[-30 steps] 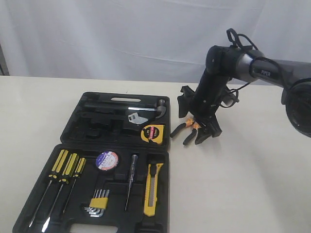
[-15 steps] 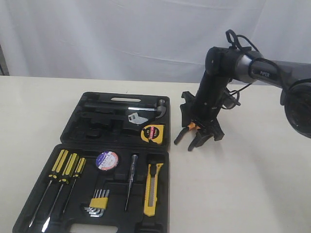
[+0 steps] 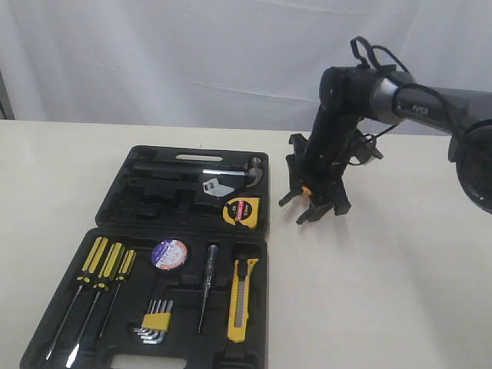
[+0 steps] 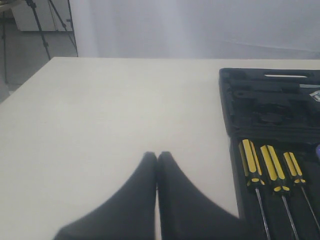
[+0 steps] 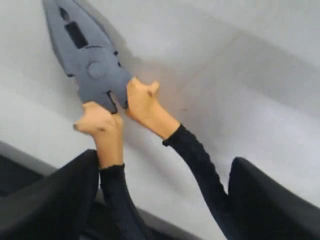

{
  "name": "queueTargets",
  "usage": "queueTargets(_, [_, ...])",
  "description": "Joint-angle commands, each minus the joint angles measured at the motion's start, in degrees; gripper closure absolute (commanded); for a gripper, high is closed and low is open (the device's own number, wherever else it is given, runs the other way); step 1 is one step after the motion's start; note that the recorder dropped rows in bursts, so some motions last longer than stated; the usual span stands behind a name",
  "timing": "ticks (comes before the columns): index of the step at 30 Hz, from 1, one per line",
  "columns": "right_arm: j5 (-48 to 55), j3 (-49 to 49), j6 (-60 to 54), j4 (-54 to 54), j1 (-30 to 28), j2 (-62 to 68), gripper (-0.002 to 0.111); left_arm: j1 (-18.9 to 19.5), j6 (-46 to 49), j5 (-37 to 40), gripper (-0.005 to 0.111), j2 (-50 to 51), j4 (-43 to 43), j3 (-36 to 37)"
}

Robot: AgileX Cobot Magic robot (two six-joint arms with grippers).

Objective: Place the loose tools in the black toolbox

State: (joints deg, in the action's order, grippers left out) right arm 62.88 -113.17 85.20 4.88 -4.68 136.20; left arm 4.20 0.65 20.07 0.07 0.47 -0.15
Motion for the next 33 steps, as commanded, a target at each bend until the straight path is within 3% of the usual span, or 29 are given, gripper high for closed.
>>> queueTargets(1, [2.5, -0.1, 3.9, -2.2, 0.9, -5.0, 0.109, -0.3, -0.2, -0.5, 0.107, -0.1, -0.5, 0.1])
queueTargets(9, [3.6, -0.1, 12.5, -2.2, 5.2, -8.6, 0.109, -0.3, -0.2, -0.5, 0.107, -0.1, -0.5, 0.1])
queueTargets(15, [5.5, -0.1, 12.0, -4.9, 6.8, -8.7, 0.109, -0.3, -0.2, -0.5, 0.107, -0.1, -0.5, 0.1])
queueTargets(21, [3.4, -0.1, -4.2, -9.3, 5.5, -9.4, 0.108, -0.3, -0.2, -0.5, 0.107, -0.1, -0.5, 0.1])
queueTargets(26, [3.5, -0.1, -9.5, -6.4, 1.7, -9.4, 0.108, -0.3, -0.2, -0.5, 0.107, -0.1, -0.5, 0.1])
queueTargets(29, [3.6, -0.1, -11.7, -4.9, -0.1, -9.3, 0.094, -0.3, -0.2, -0.5, 0.107, -0.1, -0.5, 0.1])
queueTargets(31, [3.5, -0.1, -14.2, -4.5, -1.0, -9.2, 0.077, -0.3, -0.2, -0.5, 0.107, -0.1, -0.5, 0.1])
queueTargets(33, [3.2, -0.1, -18.7, -3.5, -1.8, -8.7, 0.053, -0.3, -0.2, -0.5, 0.107, -0.1, -0.5, 0.1])
